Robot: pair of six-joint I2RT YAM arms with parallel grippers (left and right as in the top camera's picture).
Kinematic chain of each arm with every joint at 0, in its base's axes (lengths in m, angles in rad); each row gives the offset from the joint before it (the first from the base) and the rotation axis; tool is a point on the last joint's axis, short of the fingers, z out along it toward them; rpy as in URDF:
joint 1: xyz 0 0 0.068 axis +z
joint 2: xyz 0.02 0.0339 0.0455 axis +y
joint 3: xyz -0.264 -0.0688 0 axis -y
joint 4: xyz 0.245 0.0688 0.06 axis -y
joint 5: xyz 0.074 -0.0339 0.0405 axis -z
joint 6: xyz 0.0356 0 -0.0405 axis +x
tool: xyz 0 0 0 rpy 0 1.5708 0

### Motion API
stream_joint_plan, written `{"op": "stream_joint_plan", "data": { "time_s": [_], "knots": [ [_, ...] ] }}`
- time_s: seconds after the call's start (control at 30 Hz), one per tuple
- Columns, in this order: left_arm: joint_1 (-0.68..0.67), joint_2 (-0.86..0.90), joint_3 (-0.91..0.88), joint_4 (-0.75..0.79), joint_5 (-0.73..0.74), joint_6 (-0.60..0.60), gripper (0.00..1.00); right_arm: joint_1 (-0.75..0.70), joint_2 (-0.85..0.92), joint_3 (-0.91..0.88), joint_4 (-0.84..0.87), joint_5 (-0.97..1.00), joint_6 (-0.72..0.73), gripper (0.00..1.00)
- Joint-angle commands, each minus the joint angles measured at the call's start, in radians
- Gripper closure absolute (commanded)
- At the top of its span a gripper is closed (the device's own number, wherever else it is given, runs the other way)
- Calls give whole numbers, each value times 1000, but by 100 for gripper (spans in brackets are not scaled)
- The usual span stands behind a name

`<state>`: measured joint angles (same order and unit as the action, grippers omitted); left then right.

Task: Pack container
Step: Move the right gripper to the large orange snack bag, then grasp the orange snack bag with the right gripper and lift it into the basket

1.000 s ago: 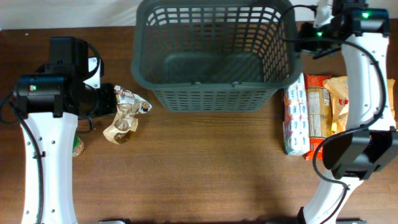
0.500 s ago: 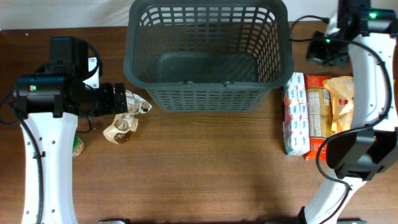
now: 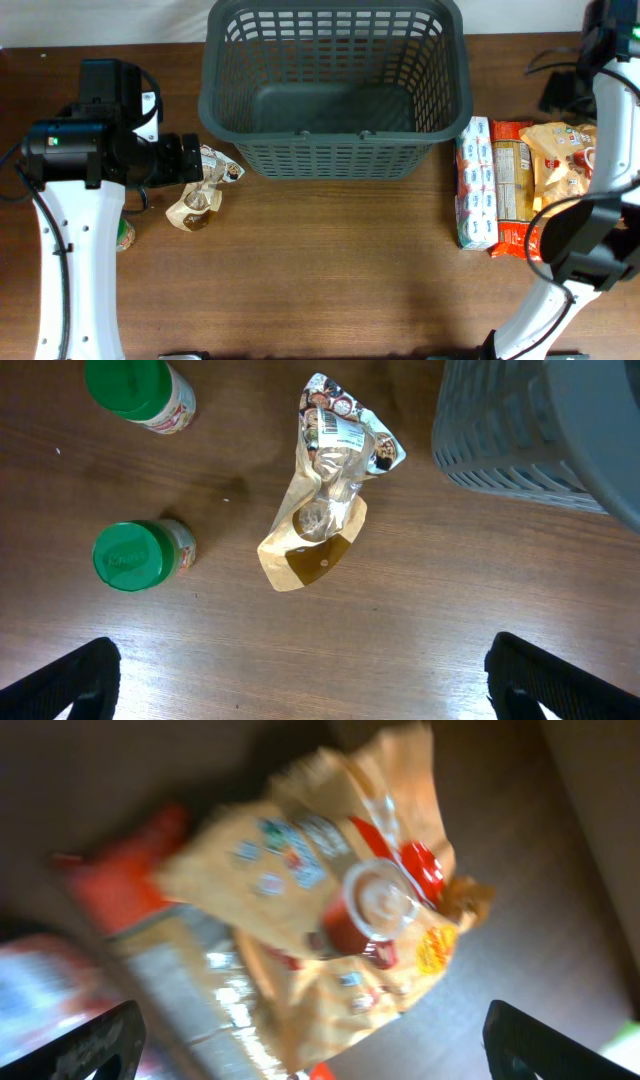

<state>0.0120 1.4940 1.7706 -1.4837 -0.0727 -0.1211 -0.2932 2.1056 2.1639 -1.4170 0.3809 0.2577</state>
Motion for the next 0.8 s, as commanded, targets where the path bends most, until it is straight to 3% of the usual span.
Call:
{"op": "stream_joint_plan", "data": {
  "time_s": [0.0, 0.33, 0.57, 0.6, 0.67, 0.73, 0.77],
  "knots": [
    [4, -6, -1, -1, -15, -2, 1, -67, 71, -81, 14, 45, -20, 0],
    [4, -6, -1, 0, -14, -2, 1, -172, 96, -426, 270, -13, -296, 1],
    [4, -6, -1, 2, -14, -2, 1, -172, 115, -626, 480, -37, -306, 1],
    [4, -6, -1, 2, -14, -2, 1, -172, 132, -659, 498, -37, -305, 7],
    [4, -6, -1, 2, -14, -2, 1, -172, 150, -684, 502, -37, -296, 28],
    [4, -6, -1, 2, -14, -2, 1, -172, 168, -692, 494, -37, -255, 74],
    [4, -6, -1, 2, -14, -2, 1, -172, 175, -692, 487, -42, -231, 88]
  ]
}}
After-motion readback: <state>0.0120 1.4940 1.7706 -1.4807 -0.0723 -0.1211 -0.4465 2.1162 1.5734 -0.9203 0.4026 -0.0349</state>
